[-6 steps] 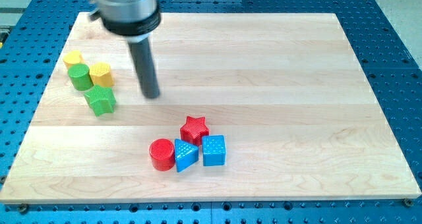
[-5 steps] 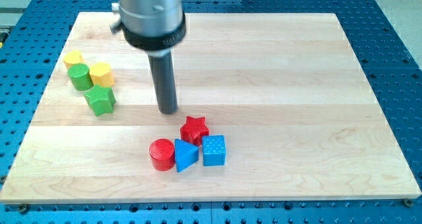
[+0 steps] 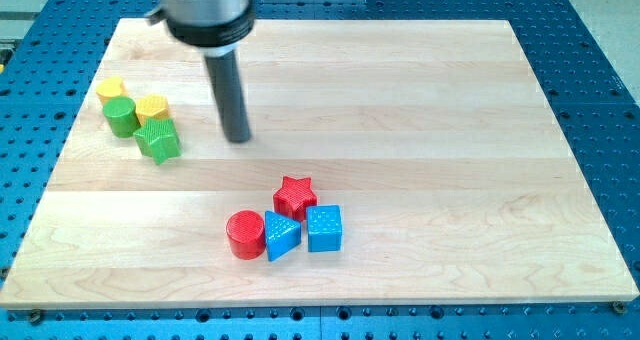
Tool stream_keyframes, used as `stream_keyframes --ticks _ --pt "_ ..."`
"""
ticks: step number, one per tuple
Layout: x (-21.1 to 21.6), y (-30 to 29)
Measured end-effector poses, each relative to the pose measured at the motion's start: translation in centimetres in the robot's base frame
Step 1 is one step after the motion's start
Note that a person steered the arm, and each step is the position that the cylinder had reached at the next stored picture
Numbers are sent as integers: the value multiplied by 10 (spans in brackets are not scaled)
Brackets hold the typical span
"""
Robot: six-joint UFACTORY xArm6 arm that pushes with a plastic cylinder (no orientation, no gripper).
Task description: Nudge the green star a bit up
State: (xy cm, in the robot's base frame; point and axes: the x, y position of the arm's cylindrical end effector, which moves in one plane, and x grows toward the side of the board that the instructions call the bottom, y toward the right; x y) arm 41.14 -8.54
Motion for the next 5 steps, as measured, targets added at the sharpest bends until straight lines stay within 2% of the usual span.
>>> stream_keyframes --ticks 1,2,3,4,5 --pt "54 10" --pt "90 -33" --pt "109 -99" --pt "56 -95" --pt "28 -93"
